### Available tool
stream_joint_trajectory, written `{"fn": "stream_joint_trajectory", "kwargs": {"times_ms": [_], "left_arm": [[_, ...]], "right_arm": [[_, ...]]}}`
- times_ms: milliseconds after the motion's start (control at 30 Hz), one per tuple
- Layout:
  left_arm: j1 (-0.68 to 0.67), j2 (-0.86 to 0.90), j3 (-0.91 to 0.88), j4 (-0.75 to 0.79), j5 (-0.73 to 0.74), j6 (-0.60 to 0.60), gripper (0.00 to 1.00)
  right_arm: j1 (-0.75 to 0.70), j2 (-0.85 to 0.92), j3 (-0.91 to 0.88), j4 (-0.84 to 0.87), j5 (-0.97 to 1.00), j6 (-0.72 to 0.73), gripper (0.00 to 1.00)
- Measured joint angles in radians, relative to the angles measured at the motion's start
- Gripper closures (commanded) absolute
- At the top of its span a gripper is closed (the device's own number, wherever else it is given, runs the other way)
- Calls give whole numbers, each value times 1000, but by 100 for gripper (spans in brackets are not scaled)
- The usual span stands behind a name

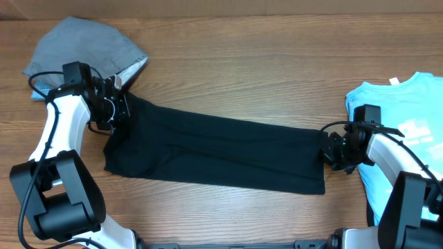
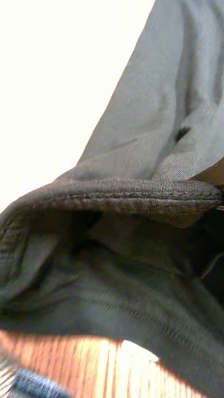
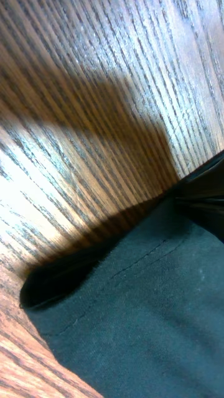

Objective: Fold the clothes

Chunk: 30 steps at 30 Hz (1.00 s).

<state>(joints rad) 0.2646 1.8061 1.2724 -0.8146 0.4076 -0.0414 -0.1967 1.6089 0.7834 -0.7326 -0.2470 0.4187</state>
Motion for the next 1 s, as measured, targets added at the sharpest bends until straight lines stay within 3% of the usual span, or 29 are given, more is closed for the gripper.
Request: {"fn": "stream_joint_trajectory", "kwargs": {"times_ms": [233,267,300,333,367,433,500,700,900,1000], "left_arm": [[0,0,0,55,-29,0,93],[0,0,0,59,-31,0,87],[0,0,0,61,-34,3,73],[0,0,0,61,-37,6,50],[0,0,0,61,-42,5,38],[0,0,1,53,-50,11,30],[0,0,2,30,-69,12,34],[0,0,3,-17,-105,17,57],[0,-3,34,-110,-61,41,69],[0,-15,70,-159,-47,49,91]], "right_arm": [[0,0,0,-1,0,0,96],[0,0,0,-1,0,0,96],[0,0,0,-1,0,0,96],[0,0,0,-1,0,0,96],[0,0,0,-1,0,0,96],[0,0,0,-1,0,0,96],[0,0,0,-2,0,0,95],[0,0,0,-4,0,0,91],[0,-1,5,-33,6,3,87],[1,-1,12,-97,18,-1,85]]}}
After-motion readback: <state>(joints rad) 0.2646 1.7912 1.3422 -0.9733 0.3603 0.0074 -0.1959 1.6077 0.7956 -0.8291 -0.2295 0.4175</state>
